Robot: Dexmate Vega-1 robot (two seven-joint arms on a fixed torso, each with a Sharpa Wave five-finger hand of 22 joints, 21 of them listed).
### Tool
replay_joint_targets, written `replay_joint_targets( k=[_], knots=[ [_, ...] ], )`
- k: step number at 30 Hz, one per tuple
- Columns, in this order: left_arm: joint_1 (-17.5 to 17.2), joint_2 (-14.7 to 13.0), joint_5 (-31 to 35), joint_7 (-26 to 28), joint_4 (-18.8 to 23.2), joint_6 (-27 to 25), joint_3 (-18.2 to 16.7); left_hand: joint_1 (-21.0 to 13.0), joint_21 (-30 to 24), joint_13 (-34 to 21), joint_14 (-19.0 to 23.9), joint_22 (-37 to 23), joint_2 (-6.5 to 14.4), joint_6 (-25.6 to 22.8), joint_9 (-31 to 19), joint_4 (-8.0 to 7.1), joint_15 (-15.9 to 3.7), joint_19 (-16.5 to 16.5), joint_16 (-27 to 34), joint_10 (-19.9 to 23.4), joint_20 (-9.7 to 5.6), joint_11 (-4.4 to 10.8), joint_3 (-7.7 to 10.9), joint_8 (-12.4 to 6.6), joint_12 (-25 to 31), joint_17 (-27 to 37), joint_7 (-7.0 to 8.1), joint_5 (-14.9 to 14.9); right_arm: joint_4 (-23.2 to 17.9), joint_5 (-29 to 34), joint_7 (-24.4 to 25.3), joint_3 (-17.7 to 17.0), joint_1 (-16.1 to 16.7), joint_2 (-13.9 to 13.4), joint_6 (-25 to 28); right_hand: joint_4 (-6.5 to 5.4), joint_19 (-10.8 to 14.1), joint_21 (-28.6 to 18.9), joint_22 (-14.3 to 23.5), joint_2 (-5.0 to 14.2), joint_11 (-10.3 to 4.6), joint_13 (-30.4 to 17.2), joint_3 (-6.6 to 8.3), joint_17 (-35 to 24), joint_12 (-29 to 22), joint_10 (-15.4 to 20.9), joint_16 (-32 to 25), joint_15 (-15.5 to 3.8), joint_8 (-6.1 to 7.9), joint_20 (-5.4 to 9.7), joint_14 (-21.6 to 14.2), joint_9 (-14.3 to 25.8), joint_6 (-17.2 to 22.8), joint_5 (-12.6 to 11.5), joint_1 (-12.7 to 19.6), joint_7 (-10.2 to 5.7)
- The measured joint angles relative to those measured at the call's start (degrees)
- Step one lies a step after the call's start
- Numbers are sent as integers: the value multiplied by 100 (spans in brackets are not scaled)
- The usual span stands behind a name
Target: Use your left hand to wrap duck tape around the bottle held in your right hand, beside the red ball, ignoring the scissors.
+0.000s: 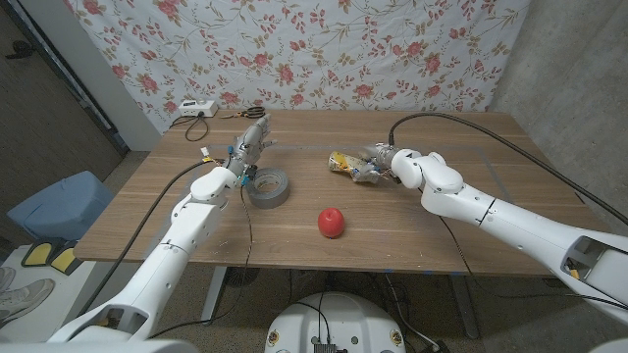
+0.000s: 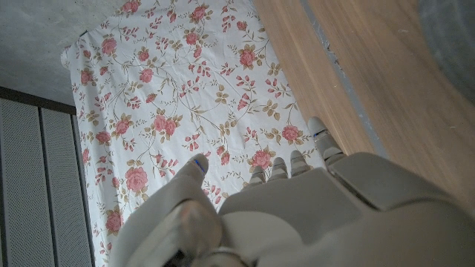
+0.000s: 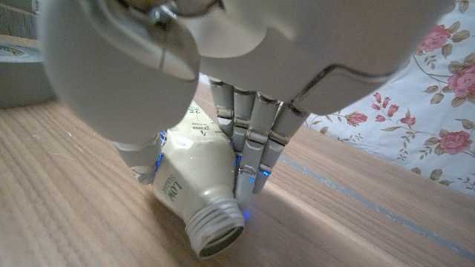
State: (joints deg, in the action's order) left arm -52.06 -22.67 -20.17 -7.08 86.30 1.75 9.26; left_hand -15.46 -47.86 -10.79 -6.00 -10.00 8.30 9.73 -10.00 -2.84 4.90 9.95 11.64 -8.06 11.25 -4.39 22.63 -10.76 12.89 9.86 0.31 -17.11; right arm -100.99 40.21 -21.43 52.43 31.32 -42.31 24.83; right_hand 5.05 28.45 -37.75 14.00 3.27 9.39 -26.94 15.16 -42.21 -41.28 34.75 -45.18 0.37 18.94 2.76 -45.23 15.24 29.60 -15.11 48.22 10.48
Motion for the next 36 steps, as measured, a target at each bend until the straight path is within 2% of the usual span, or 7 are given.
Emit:
replay_joint_targets(
  k=[6,13,17,22,25,26,36],
  knots=[
    [-75,-210,125,19,324,-292,57,-331,84,0,341,-28,21,-252,0,280,-6,0,21,335,-43,216,201,-49,54,0,-22,167,-178,-117,850,-278,288,-206,-352,-25,0,-63,26,0,0,-102,-25,-65,-33,0,88,-81,1,-1,22,58,40,-67,0,39],
    [-178,-486,273,52,789,-614,121,-524,84,0,886,-55,63,-644,0,457,-62,-24,130,757,-67,287,376,-71,154,16,-128,367,-371,-218,1600,-531,533,-391,-638,-48,-4,-107,26,0,-8,-193,-48,-118,-35,8,143,-81,1,-5,21,112,40,-90,0,39],
    [-220,-686,433,60,1089,-854,192,-686,84,-30,1315,-70,-99,-1050,-2,688,-144,-143,195,1143,-185,416,405,-162,241,46,-103,532,-491,-221,1884,-659,669,-513,-745,-47,-4,-150,26,0,-8,-238,-48,-150,-35,8,173,-82,2,-5,21,141,40,-91,0,39],
    [-257,-955,711,70,1457,-1170,297,-729,171,-56,1456,-83,-283,-1609,-29,857,-201,-48,195,1570,-134,573,331,-245,323,145,-55,612,-571,-222,2080,-763,783,-608,-807,-47,-4,-151,26,0,-8,-290,-48,-175,-35,8,177,-103,2,-6,41,170,40,-91,0,40],
    [-257,-955,950,106,1457,-1413,297,-715,216,-55,1453,-108,-393,-1735,-29,904,-199,-37,195,1677,-141,546,285,-245,344,175,-74,654,-623,-222,2080,-825,860,-670,-807,-71,-4,-152,26,0,-8,-319,-71,-201,-35,8,221,-103,2,-6,41,194,40,-91,0,39],
    [-332,-1244,985,113,1893,-1449,381,-706,216,-66,1441,-109,-404,-1759,-29,925,-188,-18,195,1717,-122,533,264,-274,355,191,-79,654,-631,-221,2223,-837,874,-681,-865,-71,-4,-177,26,0,-8,-321,-71,-201,-35,8,221,-103,2,-6,41,194,40,-91,0,39],
    [-649,-1848,1712,314,3010,-2241,474,-813,257,-109,1400,-108,-607,-1935,-55,1056,-149,0,195,1855,-60,475,231,-288,410,246,-135,654,-697,-246,2462,-968,1038,-787,-984,-95,-25,-233,10,0,-8,-405,-95,-253,-36,8,266,-134,2,-24,9,247,40,-92,0,40]
  ],
)
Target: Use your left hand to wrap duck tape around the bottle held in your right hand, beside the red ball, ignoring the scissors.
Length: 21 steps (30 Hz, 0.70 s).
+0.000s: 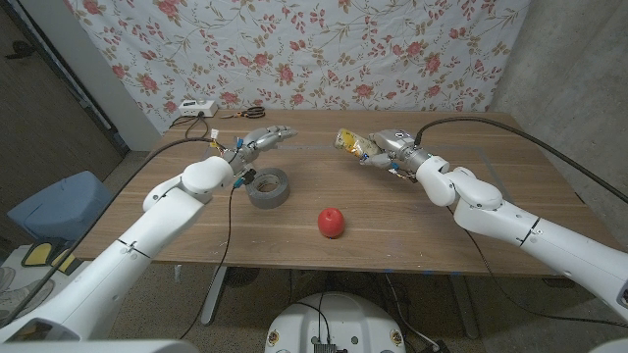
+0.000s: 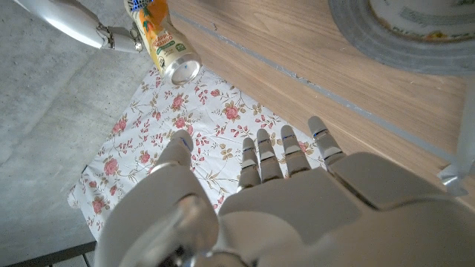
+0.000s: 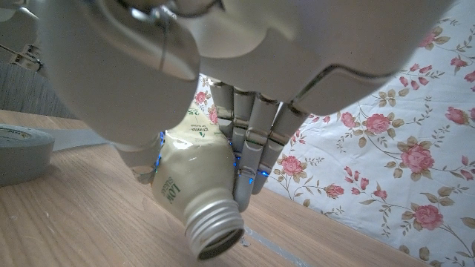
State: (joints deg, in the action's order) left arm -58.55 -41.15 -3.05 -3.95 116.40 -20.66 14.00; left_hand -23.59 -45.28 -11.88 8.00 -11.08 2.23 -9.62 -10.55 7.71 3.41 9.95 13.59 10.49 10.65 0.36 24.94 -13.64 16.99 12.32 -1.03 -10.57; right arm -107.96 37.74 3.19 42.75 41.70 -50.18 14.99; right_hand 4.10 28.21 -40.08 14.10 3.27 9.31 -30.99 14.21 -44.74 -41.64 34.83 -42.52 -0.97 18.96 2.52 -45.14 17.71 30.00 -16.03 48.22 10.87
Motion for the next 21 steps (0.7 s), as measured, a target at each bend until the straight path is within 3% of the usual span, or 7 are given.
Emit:
replay_joint_targets(
  k=[5,7,13,14,18,21],
  knots=[
    [-85,-267,359,8,474,-531,74,-118,47,-26,0,0,-118,-116,0,101,0,0,40,83,62,34,9,-30,0,9,11,-25,-14,-22,101,-44,60,-39,-77,-16,-32,-1,0,0,0,-31,-16,-26,0,0,22,-12,1,30,-12,26,0,0,0,0],
    [-122,-405,553,-17,722,-851,120,-128,80,-40,-22,0,-128,-166,0,139,22,0,40,95,62,22,-1,-40,0,9,23,-25,-19,-29,119,-65,85,-54,-107,-23,-33,-1,0,0,0,-53,-22,-46,-1,0,22,-19,4,31,-20,26,0,-129,0,0],
    [-163,-579,903,-162,1034,-1500,177,-233,102,-57,-41,1,-227,-364,0,142,41,21,40,217,83,56,-4,-91,44,35,29,-47,-40,-40,192,-109,139,-87,-148,-23,-33,-45,0,0,0,-83,-23,-76,-12,0,37,-19,13,31,-20,55,0,-129,0,0],
    [-192,-724,961,-200,1300,-1613,232,-249,122,-72,-41,1,-222,-429,1,155,41,29,40,259,93,67,-17,-100,56,35,26,-70,-43,-47,238,-117,148,-93,-177,-23,-33,-45,0,0,0,-89,-23,-79,-12,0,59,-19,14,31,-21,55,0,-129,0,0],
    [-202,-866,1195,-346,1533,-2039,301,-398,122,-85,-37,1,-288,-594,-27,163,38,9,84,391,113,125,-24,-123,100,35,54,-72,-52,-57,283,-143,171,-105,-213,-46,-33,-45,0,0,0,-121,-46,-106,-17,0,60,-19,15,30,-21,79,0,-130,0,0],
    [-193,-1002,1343,-471,1749,-2316,392,-512,143,-105,45,1,-327,-733,-28,165,-45,9,127,546,113,179,-27,-153,155,59,73,-110,-53,-65,337,-159,185,-108,-256,-46,-32,-45,-17,0,0,-135,-46,-107,-21,0,61,-18,16,30,-21,80,0,-130,0,0]
  ],
)
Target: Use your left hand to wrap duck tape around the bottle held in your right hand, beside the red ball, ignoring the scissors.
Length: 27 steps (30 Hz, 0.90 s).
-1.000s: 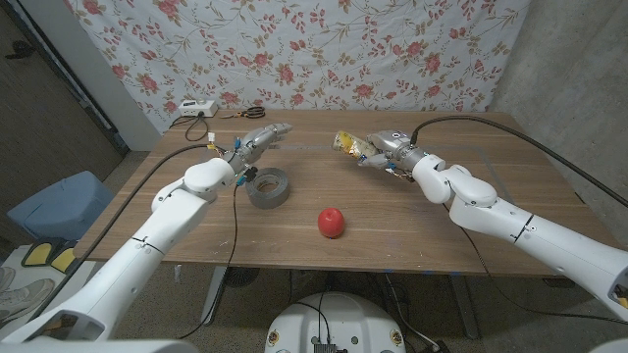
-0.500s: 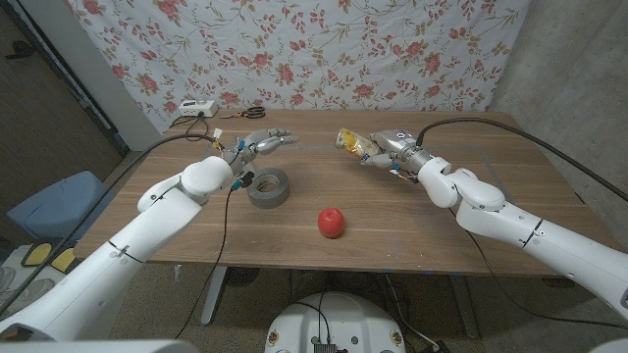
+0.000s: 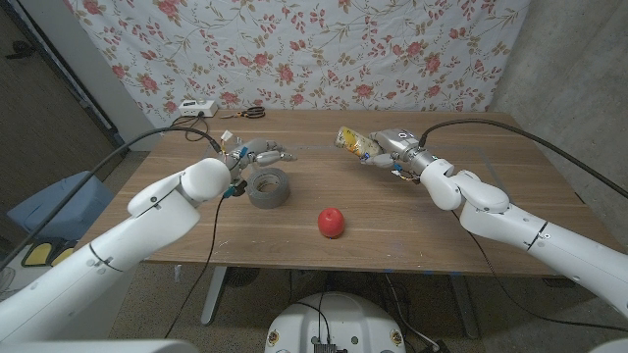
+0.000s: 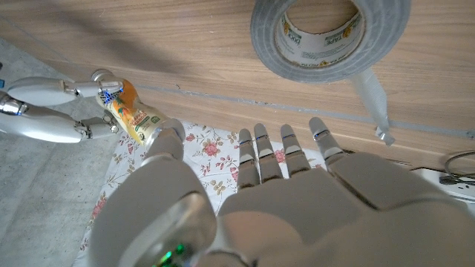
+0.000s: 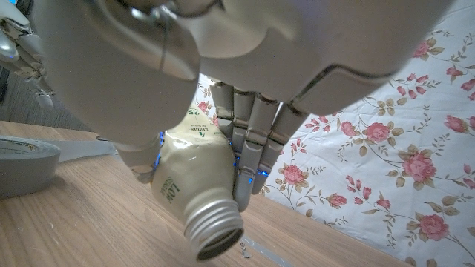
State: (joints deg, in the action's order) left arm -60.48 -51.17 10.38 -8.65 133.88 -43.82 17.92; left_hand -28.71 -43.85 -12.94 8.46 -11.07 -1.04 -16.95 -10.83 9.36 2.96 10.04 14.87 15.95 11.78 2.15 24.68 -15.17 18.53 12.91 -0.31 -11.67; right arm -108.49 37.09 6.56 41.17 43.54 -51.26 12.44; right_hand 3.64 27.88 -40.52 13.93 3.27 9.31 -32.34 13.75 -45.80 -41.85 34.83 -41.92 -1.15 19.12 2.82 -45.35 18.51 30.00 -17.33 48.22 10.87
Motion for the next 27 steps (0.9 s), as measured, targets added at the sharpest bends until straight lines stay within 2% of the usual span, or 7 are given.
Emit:
replay_joint_targets(
  k=[9,11,16,17,24,25,27],
  knots=[
    [214,-241,628,-464,298,-900,361,-103,16,-27,71,0,-58,-132,0,19,-70,0,44,92,-1,84,-24,-10,33,3,50,0,34,-15,85,-19,7,11,-101,-24,-29,-53,-10,0,0,-52,-24,-52,-7,0,0,0,0,-29,-1,30,0,-2,0,0],
    [507,-375,799,-631,440,-1128,756,-126,21,-27,121,1,-81,-159,0,-4,-119,0,44,141,-1,70,-46,-9,34,2,61,-25,56,-36,128,-20,4,22,-177,-24,-29,-53,-10,0,0,-69,-24,-62,-7,0,0,1,0,-29,-1,50,0,-2,0,0],
    [742,-447,1134,-969,502,-1519,1048,-159,44,-27,140,1,-114,-281,0,-3,-138,0,44,151,-1,61,-94,-31,34,2,61,-28,101,-53,155,-27,-9,42,-215,-24,-29,-88,-10,0,0,-82,-24,-80,-8,0,44,1,-6,-29,-1,53,0,-3,0,0],
    [1020,-511,1259,-1094,540,-1646,1395,-179,61,-33,129,1,-134,-289,0,-4,-127,0,44,165,-1,74,-94,-31,33,2,69,-28,113,-76,172,-29,-10,43,-256,-24,-29,-89,-10,0,0,-84,-24,-99,-8,0,44,11,-11,-29,-11,54,0,-3,0,0],
    [1858,-612,2147,-1876,562,-2305,2469,-207,106,-53,109,1,-407,-522,1,-32,-108,0,44,327,-1,109,-248,-53,56,2,72,-74,157,-140,217,-57,-13,42,-358,-24,-61,-123,-9,0,0,-98,-24,-132,-11,0,45,-11,-34,-16,-35,82,40,-3,0,40],
    [1858,-612,2282,-1979,562,-2377,2469,-230,106,-66,109,1,-429,-571,1,-35,-108,0,65,371,-1,114,-285,-56,92,2,78,-100,165,-140,217,-65,-13,40,-358,-24,-62,-133,-9,0,0,-98,-24,-137,-11,0,45,-10,-34,-16,-35,95,40,-3,0,40],
    [2245,-615,2567,-2233,519,-2532,2990,-233,106,-80,134,1,-433,-628,1,-30,-133,0,84,419,-1,98,-293,-74,101,18,61,-112,180,-154,231,-72,-13,36,-382,-48,-63,-133,-21,0,0,-97,-47,-158,-13,0,45,-2,-46,-17,-44,106,40,-3,0,40]
  ],
)
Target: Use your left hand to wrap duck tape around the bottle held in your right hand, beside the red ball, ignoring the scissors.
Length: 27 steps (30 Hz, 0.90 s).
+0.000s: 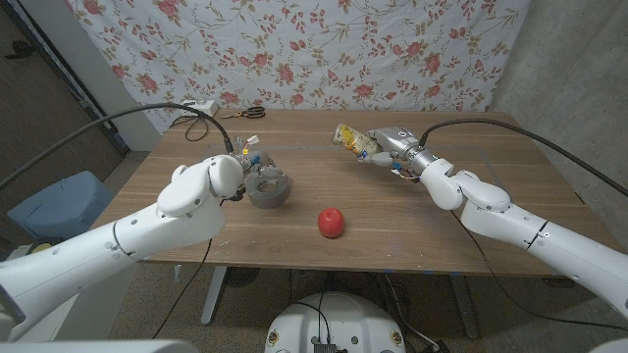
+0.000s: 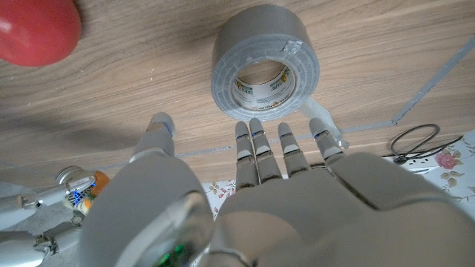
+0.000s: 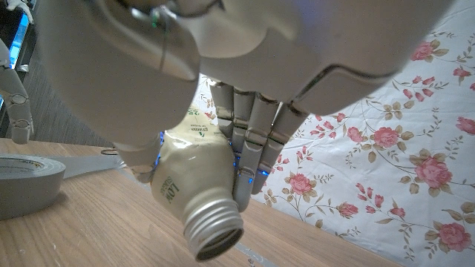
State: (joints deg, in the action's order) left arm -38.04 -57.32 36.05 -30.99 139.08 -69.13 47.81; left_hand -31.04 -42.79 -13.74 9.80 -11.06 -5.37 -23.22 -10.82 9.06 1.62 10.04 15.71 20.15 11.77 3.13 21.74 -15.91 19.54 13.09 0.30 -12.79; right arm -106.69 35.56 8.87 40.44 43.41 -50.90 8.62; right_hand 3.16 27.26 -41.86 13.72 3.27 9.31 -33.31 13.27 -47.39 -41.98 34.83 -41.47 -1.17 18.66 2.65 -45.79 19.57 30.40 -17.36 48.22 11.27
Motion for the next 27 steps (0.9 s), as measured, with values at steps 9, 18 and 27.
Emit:
replay_joint_targets(
  k=[9,18,27],
  knots=[
    [766,114,1424,-1269,-242,-466,1085,-27,21,-26,130,-28,-71,-175,0,-61,-114,0,44,214,0,35,-61,-22,40,11,30,-84,69,-77,68,-26,0,-9,-133,0,-1,-32,-15,0,0,22,0,-33,-33,0,45,2,-20,-2,-18,26,0,-198,0,0],
    [1044,485,3146,-2692,-752,-287,1597,-49,21,-26,200,-28,-94,-392,0,-85,-184,-2,93,263,-3,85,-84,-63,83,11,62,-87,154,-141,113,-56,-1,-14,-240,-8,-29,-68,-15,-1,0,-3,-8,-80,-41,0,46,1,-15,7,-19,52,0,-198,1,0],
    [546,1159,4636,-3680,-1318,550,1095,-105,21,-52,292,-27,-38,-442,1,-85,-275,11,134,348,-53,109,-84,-63,105,10,112,-120,249,-232,175,-94,-4,-33,-367,-32,-29,-96,-14,-2,0,-1,-32,-130,-63,0,89,3,-16,7,-38,76,0,-199,2,0]
  ],
)
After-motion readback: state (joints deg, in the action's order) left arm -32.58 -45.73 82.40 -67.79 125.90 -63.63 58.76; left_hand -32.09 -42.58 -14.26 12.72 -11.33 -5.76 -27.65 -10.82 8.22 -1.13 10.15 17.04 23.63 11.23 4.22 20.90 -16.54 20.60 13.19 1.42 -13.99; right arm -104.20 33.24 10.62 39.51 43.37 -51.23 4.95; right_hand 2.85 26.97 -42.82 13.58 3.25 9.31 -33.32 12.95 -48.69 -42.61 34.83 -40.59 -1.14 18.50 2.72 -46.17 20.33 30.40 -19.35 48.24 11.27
